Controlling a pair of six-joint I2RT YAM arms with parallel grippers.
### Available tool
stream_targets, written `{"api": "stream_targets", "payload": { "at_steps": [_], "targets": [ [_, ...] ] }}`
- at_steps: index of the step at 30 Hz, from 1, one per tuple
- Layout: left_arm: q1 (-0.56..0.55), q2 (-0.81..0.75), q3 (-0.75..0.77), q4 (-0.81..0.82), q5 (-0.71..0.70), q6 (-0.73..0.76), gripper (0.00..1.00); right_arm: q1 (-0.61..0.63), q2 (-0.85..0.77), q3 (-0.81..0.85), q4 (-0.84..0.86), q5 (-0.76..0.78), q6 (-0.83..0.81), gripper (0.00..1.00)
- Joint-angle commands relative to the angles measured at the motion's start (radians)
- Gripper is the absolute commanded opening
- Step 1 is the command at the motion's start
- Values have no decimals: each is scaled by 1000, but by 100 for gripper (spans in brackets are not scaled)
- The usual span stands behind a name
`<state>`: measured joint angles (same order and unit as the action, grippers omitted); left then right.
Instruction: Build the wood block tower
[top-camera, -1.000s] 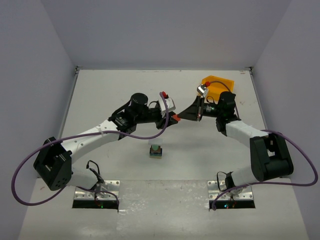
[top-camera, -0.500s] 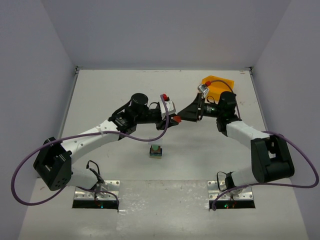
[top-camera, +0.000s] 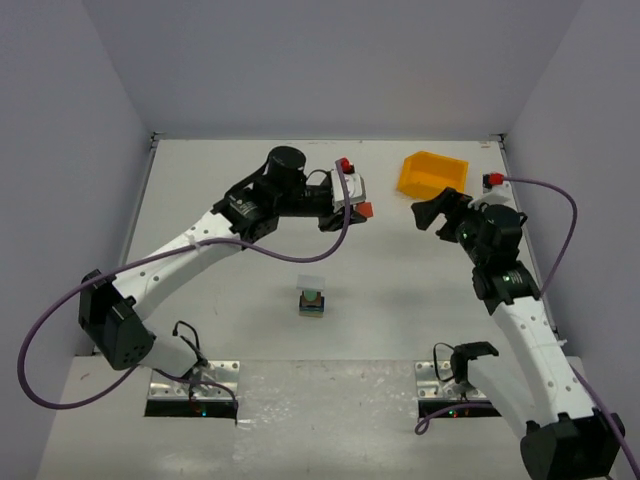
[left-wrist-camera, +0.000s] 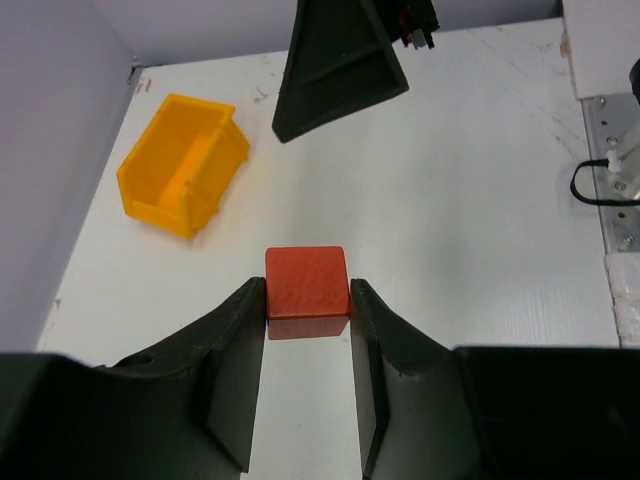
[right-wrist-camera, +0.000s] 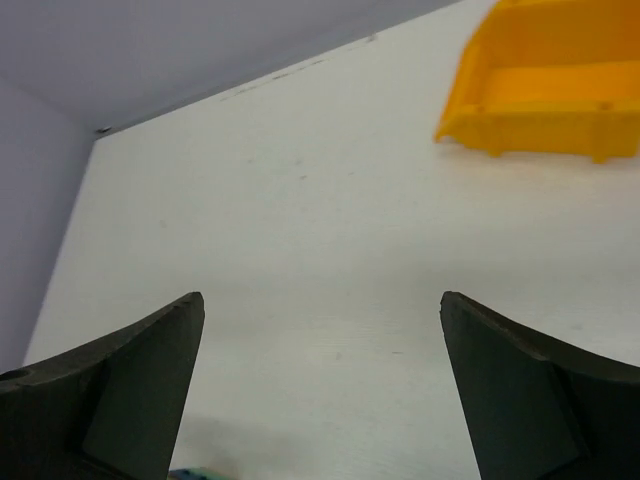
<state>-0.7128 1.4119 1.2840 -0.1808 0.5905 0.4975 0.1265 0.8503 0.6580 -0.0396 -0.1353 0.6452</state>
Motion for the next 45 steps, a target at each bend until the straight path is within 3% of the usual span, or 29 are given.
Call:
{"api": "stream_targets", "payload": {
  "at_steps": [1,4,6,11,14,22,26,45],
  "targets": [
    [-11,119,252,-316,72,153,0,-4,-28,-5,-170,341,-106,99],
    [-38,250,423,-686,-1,249,0,-4,15,34,-234,324,-111,99],
    [-46,268,464,-778,-38,310,0,-4,36,39,-242,321,-110,99],
    [-53,167,392,-773,-48,392,0,-4,72,69,-287,314,-111,99],
    [-69,154,403,-885,-90,423,0,-4,81,69,-305,344,-106,99],
    [-91,38,259,-922,-210,424,0,-4,101,60,-327,457,-93,99],
    [-93,-19,166,-866,-293,373,0,-5,111,66,-336,479,-91,99],
    [-93,26,182,-907,-123,335,0,-5,140,55,-340,534,-75,99]
  ]
}}
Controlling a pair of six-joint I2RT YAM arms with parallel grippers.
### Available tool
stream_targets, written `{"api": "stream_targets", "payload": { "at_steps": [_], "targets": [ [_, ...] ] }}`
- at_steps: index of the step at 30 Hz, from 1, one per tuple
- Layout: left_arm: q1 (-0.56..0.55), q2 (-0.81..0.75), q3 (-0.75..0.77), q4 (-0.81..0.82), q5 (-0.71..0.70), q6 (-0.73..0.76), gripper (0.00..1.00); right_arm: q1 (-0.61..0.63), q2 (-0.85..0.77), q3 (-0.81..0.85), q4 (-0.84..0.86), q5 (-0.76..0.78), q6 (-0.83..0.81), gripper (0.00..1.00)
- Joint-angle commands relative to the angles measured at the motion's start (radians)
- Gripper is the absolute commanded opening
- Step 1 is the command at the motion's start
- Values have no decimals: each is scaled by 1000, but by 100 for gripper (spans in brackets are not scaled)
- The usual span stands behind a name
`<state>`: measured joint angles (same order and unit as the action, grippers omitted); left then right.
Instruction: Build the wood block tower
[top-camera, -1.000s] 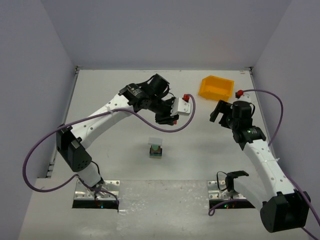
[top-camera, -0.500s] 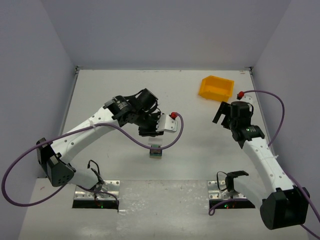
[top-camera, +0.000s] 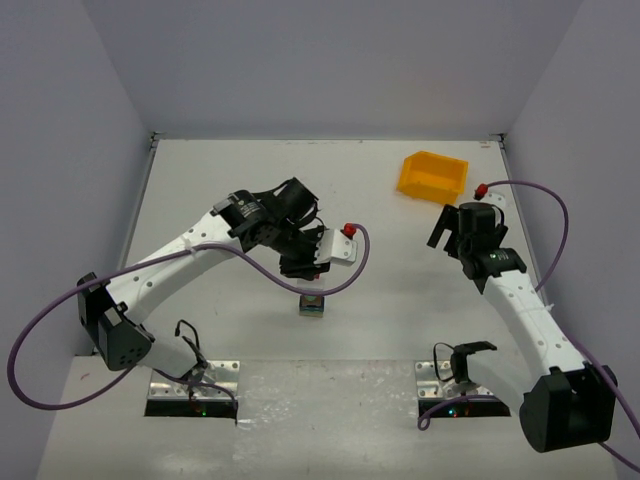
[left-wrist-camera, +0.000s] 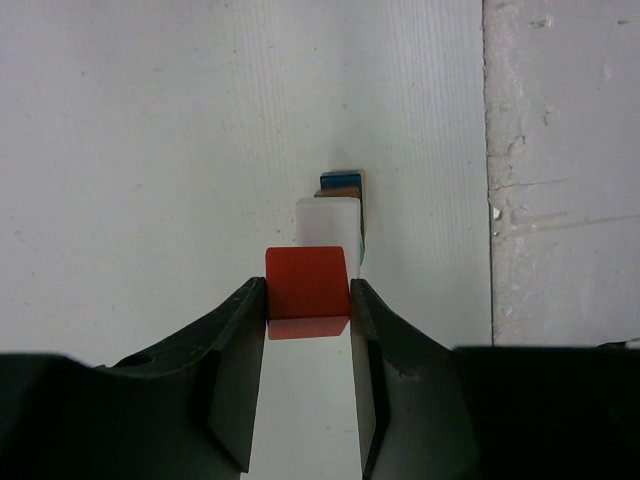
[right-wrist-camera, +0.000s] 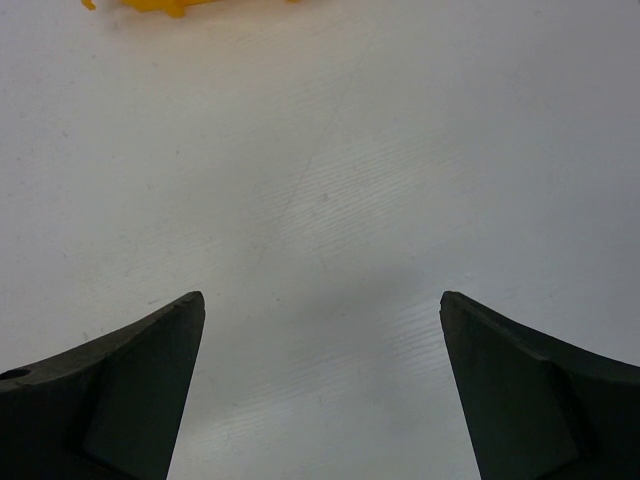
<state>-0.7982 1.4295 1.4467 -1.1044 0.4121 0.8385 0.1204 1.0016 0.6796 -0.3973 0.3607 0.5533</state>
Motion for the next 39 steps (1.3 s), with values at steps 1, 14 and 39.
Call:
{"api": "stream_targets", "payload": {
  "at_steps": [1,14,39],
  "targets": [
    [-7,10,20,15,57,-4,0,1,-14,33,19,40,18,99],
    [-8,7,-26,-1,73,27,0,1,-48,23,14,64,25,99],
    [-7,35,-53,61,57,-1,0,2,-61,18,8,72,25,99]
  ]
}}
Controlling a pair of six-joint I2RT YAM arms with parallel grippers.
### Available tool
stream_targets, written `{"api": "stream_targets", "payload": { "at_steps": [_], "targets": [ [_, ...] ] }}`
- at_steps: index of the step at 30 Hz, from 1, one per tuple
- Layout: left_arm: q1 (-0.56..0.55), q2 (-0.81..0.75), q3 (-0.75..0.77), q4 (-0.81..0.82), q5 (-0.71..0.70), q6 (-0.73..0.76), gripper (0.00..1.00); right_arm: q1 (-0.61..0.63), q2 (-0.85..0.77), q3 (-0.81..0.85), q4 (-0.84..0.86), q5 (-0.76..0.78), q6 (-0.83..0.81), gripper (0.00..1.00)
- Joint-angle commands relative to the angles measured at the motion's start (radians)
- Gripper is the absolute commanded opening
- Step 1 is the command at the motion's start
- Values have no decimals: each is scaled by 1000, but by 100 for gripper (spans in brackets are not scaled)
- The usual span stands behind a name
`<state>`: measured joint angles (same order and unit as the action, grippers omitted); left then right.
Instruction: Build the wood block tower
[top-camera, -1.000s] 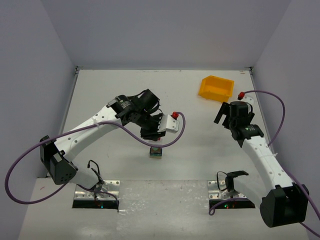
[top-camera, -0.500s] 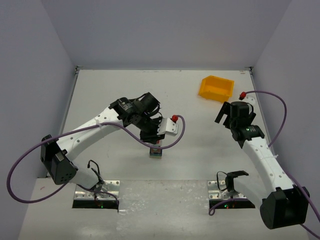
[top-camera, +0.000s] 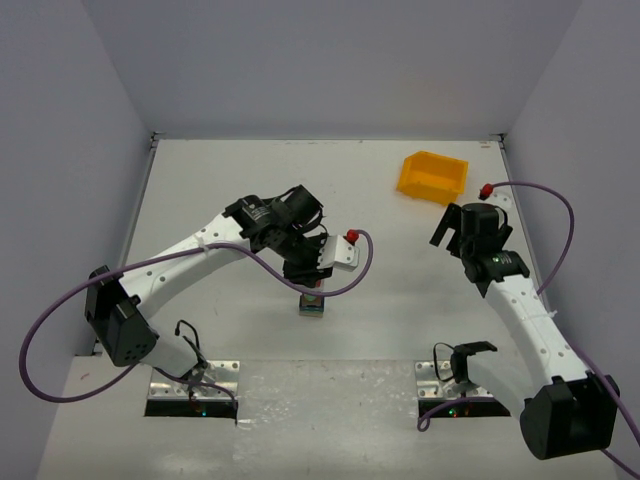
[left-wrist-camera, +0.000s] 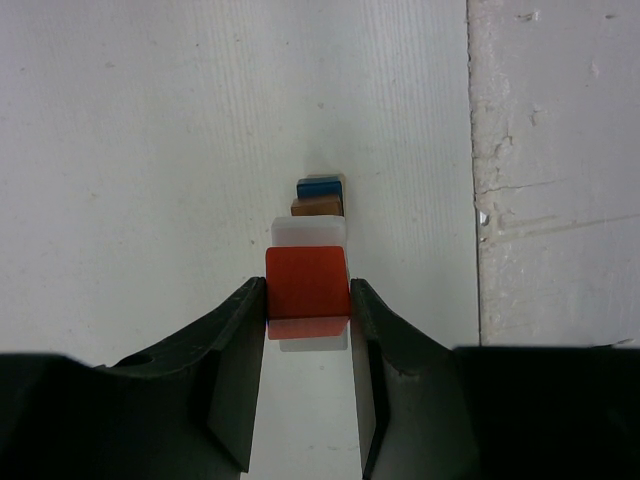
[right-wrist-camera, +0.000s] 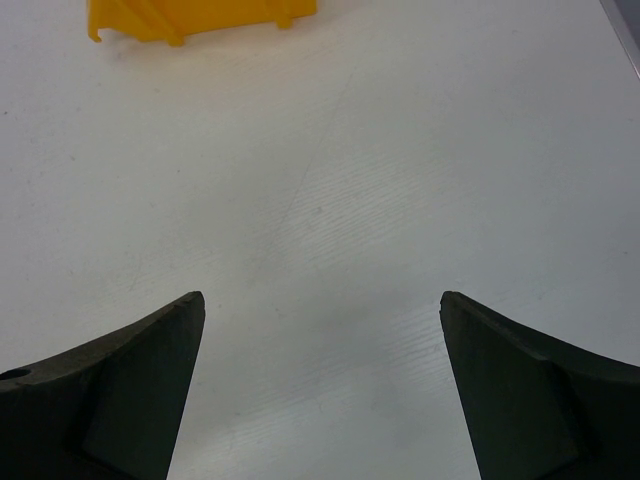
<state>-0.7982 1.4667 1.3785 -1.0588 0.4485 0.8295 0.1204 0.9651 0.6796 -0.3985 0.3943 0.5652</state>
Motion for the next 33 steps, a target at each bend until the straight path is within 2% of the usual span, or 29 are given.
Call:
{"api": "stream_targets", "payload": {
  "at_steps": [1,30,33],
  "targets": [
    [-7,-3,14,13,15,8,0,2,-26,17,10,40,15,99],
    [-7,-23,-14,13,-13,9,0,1,-39,11,3,51,19,99],
    [-8,-23,-13,10,-13,9,9,2,-40,11,1,50,19,99]
  ]
}}
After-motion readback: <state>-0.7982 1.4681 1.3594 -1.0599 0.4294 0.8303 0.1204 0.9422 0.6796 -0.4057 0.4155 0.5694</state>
